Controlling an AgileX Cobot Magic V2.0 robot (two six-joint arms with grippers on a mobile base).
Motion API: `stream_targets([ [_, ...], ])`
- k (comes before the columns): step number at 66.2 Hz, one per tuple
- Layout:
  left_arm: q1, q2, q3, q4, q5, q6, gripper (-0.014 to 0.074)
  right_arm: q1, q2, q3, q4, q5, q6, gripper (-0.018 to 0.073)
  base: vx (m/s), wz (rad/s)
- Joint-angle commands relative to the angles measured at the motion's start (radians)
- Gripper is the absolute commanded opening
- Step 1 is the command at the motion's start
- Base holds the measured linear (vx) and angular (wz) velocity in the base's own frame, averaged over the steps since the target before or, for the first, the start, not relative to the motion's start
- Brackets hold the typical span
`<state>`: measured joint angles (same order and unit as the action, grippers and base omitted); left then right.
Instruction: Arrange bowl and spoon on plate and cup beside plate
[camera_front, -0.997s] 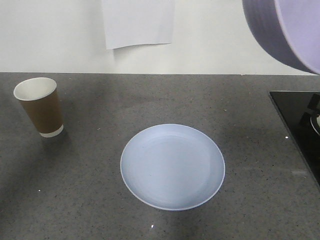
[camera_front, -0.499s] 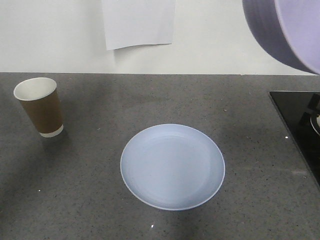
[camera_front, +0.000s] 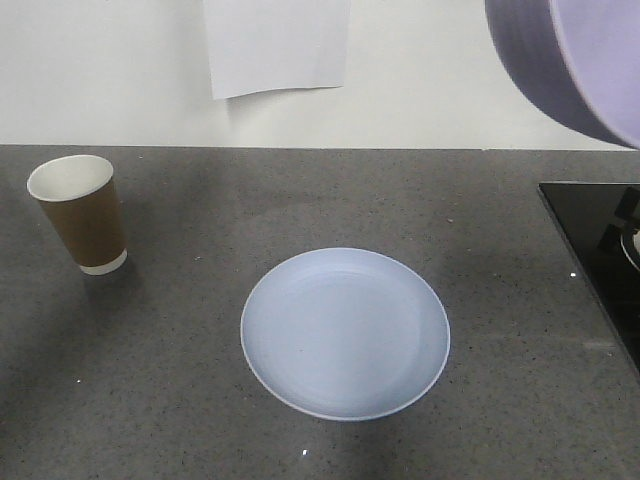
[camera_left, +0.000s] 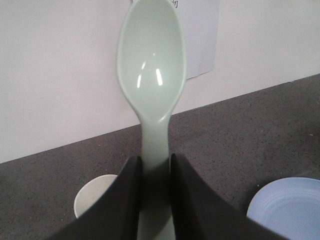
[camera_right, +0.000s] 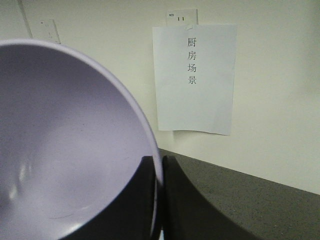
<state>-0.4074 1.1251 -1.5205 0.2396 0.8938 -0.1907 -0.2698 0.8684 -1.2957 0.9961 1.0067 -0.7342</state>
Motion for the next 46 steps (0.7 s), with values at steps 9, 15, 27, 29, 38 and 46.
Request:
stream_targets([
  [9, -0.002, -0.017, -0.028, 0.011, -0.065, -0.008, -0.0006, -0.002, -0.002, -0.023, 0.057, -0.049, -0.007, -0.0005, 0.0, 0.0],
  [15, -0.002, -0.017, -0.028, 0.011, -0.065, -0.008, -0.0006, -0.002, -0.002, -0.023, 0.063, -0.049, -0.007, -0.0005, 0.0, 0.0],
  [27, -0.002, -0.017, -0.028, 0.011, -0.065, -0.008, -0.0006, -0.002, -0.002, -0.023, 0.063, -0.102, -0.007, -0.0005, 0.0, 0.0],
  [29, -0.002, -0.017, -0.028, 0.011, -0.066, -0.008, -0.0006, -0.002, -0.002, -0.023, 0.064, -0.112, -0.007, -0.0005, 0.0, 0.0],
  [38, -0.002, -0.017, -0.028, 0.011, -0.071, -0.008, -0.0006, -0.002, 0.035, -0.037, 0.097, -0.156, -0.006, -0.0005, 0.0, 0.0],
  [46, -0.002, -0.017, -0.028, 0.011, -0.074, -0.008, -0.0006, -0.002, 0.165, -0.121, 0.131, -0.074, -0.013, -0.0005, 0.0, 0.0],
])
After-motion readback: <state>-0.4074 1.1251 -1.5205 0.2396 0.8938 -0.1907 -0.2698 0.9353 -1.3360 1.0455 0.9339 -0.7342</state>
